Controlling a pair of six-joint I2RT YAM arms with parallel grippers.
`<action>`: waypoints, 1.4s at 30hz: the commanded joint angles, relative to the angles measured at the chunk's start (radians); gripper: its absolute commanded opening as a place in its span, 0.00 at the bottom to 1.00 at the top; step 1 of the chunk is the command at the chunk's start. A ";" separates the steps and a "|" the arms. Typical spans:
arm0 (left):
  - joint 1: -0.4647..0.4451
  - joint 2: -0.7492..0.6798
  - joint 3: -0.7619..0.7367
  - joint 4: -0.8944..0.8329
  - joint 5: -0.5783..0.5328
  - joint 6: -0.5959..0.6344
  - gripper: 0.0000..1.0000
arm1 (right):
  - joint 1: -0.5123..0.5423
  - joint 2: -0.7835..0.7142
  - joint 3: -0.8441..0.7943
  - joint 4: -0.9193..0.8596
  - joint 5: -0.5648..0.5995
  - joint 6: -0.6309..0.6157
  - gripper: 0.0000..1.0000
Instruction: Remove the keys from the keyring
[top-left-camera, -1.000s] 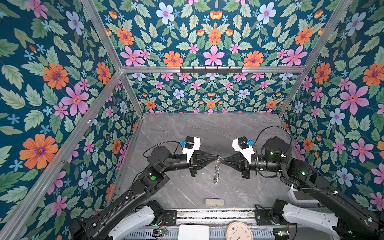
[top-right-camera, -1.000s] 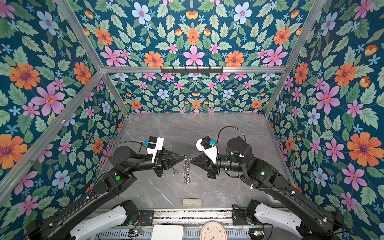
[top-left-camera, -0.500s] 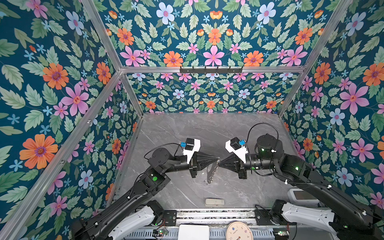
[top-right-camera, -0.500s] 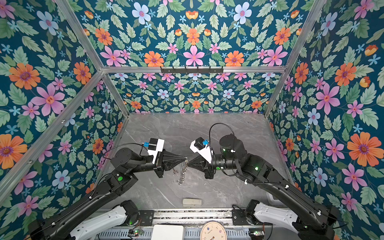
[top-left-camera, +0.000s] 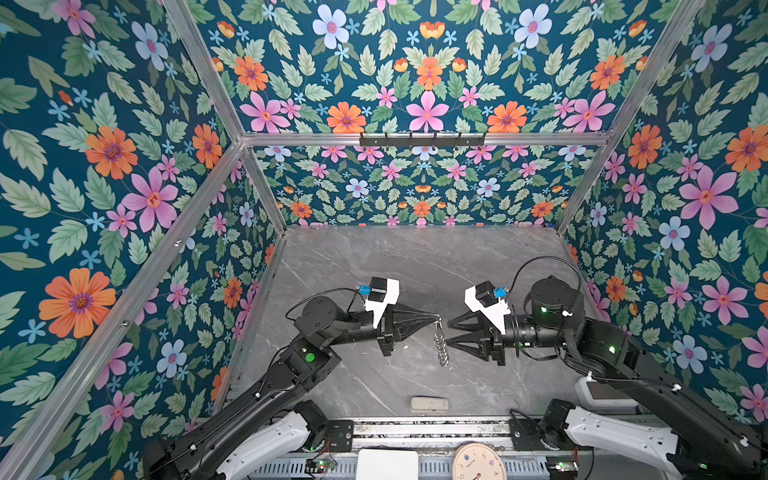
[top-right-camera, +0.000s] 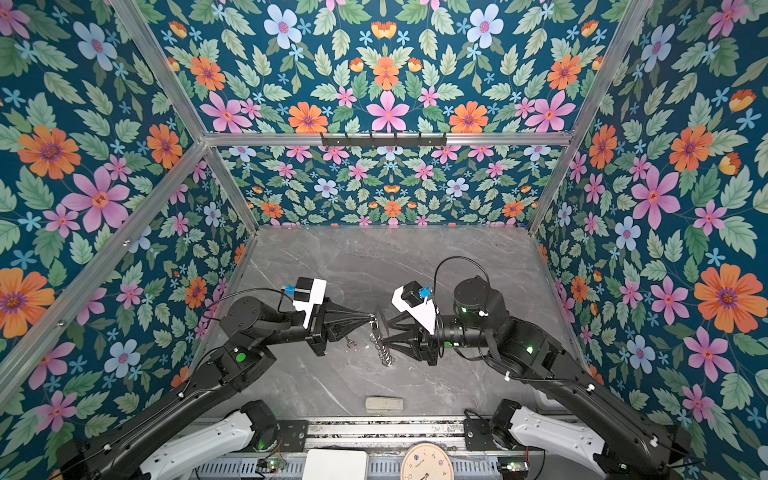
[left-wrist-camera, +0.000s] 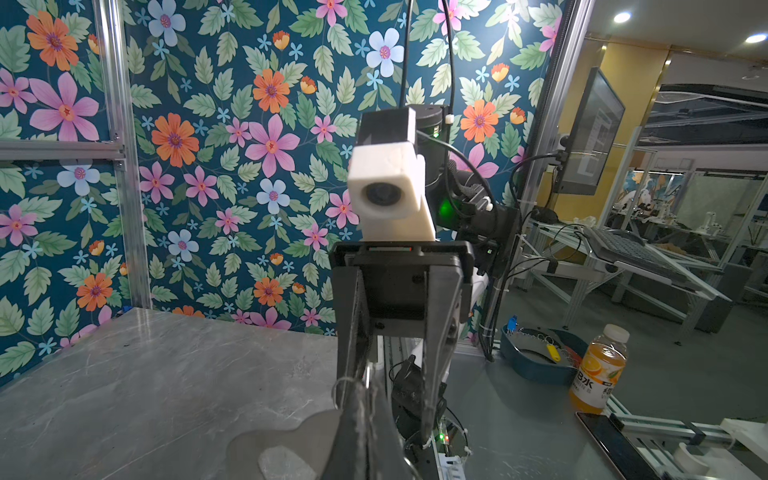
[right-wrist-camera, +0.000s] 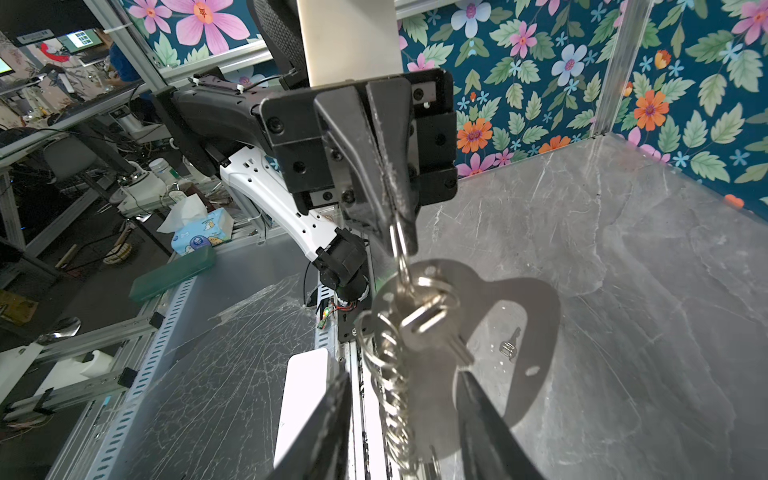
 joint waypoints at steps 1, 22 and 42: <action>0.001 -0.004 -0.001 0.043 0.005 0.012 0.00 | 0.002 -0.053 -0.034 0.084 0.054 0.030 0.43; 0.000 -0.020 -0.024 0.075 0.011 -0.002 0.00 | 0.000 0.086 0.057 0.223 -0.024 0.136 0.27; 0.001 -0.014 -0.012 0.065 -0.009 0.000 0.00 | 0.001 0.093 0.059 0.207 -0.037 0.142 0.00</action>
